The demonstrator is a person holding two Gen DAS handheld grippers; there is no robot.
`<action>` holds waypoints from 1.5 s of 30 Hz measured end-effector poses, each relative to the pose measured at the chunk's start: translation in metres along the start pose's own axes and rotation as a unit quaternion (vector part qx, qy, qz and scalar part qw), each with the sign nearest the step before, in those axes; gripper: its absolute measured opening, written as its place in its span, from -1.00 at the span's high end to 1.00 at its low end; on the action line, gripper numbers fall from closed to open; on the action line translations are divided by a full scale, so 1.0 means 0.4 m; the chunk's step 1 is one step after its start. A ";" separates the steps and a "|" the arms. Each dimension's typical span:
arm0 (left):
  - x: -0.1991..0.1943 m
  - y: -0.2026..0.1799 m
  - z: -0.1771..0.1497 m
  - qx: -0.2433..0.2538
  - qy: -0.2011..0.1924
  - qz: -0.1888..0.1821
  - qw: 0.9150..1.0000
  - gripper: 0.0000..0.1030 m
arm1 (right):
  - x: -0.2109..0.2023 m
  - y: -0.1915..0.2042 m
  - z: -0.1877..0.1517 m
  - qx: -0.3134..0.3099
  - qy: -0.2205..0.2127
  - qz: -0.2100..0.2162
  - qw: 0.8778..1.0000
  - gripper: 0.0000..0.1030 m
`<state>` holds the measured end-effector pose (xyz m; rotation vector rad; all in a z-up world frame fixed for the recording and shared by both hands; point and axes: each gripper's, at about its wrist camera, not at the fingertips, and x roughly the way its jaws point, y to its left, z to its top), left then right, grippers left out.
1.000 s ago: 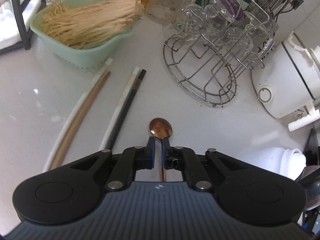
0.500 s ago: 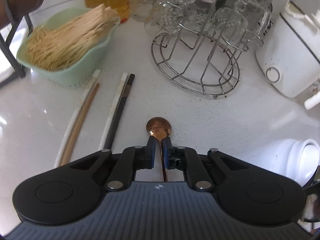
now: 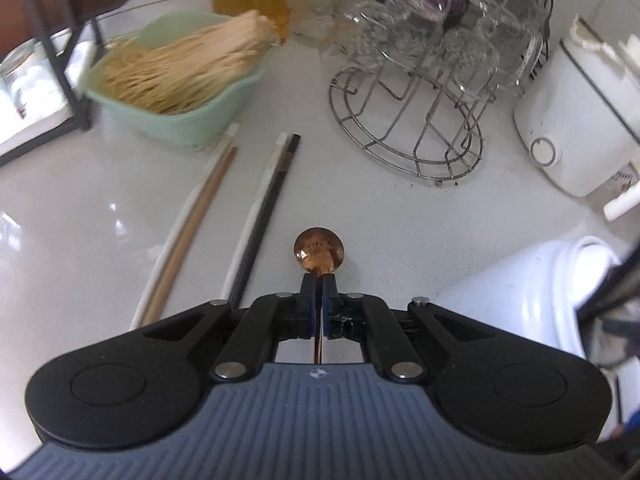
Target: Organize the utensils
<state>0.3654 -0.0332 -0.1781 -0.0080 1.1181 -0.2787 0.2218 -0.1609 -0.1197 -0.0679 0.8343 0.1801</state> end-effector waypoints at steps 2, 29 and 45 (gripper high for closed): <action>-0.031 0.008 -0.012 -0.013 -0.006 -0.003 1.000 0.93 | 0.000 0.000 0.002 -0.003 0.002 0.002 1.000 -0.76; -0.262 -0.035 -0.162 -0.067 -0.097 -0.022 0.993 1.00 | -0.007 -0.004 -0.020 -0.025 -0.040 0.027 0.999 -0.76; -0.102 0.056 -0.133 0.000 -0.051 -0.018 0.999 0.24 | -0.005 -0.007 -0.018 -0.033 -0.041 0.033 0.998 -0.76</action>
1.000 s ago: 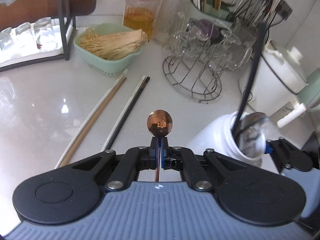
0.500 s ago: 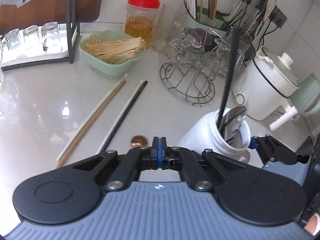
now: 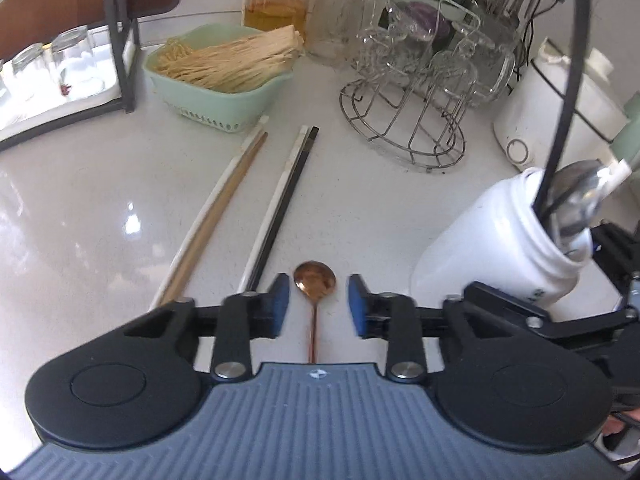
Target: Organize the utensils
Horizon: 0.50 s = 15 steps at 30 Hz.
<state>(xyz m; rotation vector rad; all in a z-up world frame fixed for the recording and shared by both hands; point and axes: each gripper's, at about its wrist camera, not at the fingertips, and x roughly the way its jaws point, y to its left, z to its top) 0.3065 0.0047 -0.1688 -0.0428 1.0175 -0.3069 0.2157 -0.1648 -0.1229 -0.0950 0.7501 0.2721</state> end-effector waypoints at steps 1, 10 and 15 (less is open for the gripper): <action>0.013 0.002 0.005 0.005 0.005 -0.001 1.000 0.24 | 0.002 -0.001 0.001 -0.001 0.000 0.001 1.000 -0.76; 0.095 -0.028 0.017 0.083 0.039 0.006 0.996 0.24 | 0.007 0.001 0.005 0.001 0.005 -0.001 1.000 -0.76; 0.104 -0.036 0.012 0.102 0.032 0.017 0.994 0.24 | 0.008 0.002 0.007 0.005 0.007 -0.005 1.000 -0.76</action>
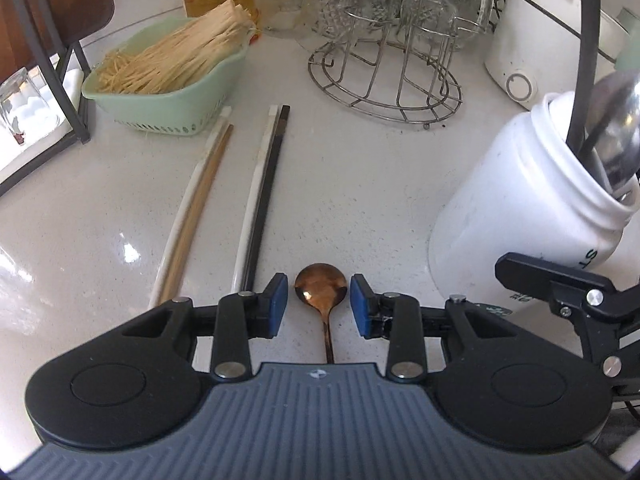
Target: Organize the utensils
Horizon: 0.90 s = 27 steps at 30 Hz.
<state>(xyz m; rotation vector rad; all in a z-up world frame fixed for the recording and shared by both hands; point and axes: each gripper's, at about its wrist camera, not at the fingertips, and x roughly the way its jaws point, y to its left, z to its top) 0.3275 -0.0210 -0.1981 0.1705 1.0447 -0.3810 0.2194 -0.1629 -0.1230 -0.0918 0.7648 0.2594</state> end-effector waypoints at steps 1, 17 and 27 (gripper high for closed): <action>0.001 0.002 0.001 0.000 0.000 -0.001 1.000 0.23 | 0.001 0.000 0.001 0.000 0.000 0.000 1.000 -0.76; -0.016 0.018 -0.002 -0.031 0.005 0.003 1.000 0.36 | 0.001 0.002 0.002 -0.001 0.000 -0.001 1.000 -0.76; -0.137 0.021 -0.015 -0.062 -0.046 -0.009 0.997 0.36 | -0.002 0.004 0.000 -0.002 -0.004 -0.003 1.000 -0.76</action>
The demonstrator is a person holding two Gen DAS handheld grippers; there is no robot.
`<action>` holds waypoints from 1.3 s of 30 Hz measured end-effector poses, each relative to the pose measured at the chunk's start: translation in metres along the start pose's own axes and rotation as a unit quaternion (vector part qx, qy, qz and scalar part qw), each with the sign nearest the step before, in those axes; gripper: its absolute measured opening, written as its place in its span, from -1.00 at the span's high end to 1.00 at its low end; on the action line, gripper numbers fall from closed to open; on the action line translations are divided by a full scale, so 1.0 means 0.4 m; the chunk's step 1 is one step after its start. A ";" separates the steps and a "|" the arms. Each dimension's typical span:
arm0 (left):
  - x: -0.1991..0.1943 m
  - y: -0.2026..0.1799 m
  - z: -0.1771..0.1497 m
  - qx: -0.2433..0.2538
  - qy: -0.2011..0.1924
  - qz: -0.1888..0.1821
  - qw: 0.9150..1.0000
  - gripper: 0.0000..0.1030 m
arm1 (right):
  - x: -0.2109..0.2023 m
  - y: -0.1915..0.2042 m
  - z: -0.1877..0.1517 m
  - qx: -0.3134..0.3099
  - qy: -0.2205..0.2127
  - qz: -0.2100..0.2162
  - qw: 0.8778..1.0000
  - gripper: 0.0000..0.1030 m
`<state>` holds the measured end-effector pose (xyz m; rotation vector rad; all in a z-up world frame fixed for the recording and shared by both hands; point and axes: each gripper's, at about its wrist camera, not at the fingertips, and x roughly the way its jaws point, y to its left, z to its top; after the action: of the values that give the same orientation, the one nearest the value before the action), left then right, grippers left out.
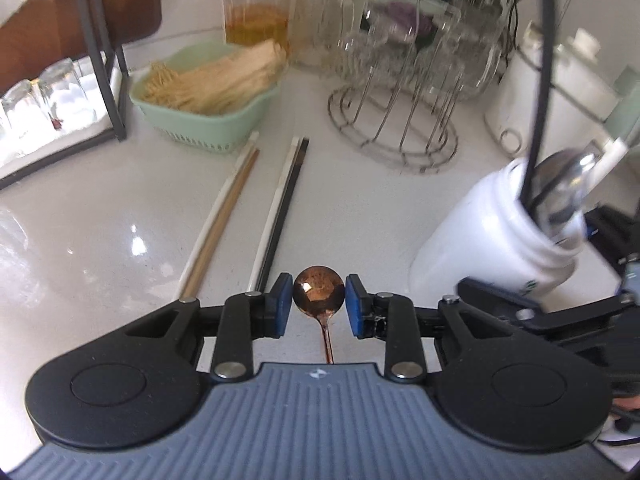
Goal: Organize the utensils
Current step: 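Lift the copper spoon with the left tool over the white jar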
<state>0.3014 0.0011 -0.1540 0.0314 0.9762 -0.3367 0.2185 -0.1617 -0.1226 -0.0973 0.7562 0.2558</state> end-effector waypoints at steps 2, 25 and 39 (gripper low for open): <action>-0.029 -0.004 -0.001 -0.005 -0.012 -0.003 1.000 0.36 | 0.000 0.001 -0.002 0.000 -0.001 0.000 1.000 -0.76; -0.213 -0.102 -0.010 0.010 -0.068 -0.038 0.997 0.37 | -0.008 -0.001 -0.009 -0.007 -0.015 0.005 1.000 -0.77; -0.348 -0.134 0.049 0.033 -0.091 -0.023 0.995 0.37 | -0.010 -0.003 -0.013 -0.006 -0.021 0.009 1.000 -0.77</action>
<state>0.2302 -0.0161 -0.0225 0.0371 0.7862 -0.4078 0.2125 -0.1645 -0.1235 -0.0957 0.7143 0.2782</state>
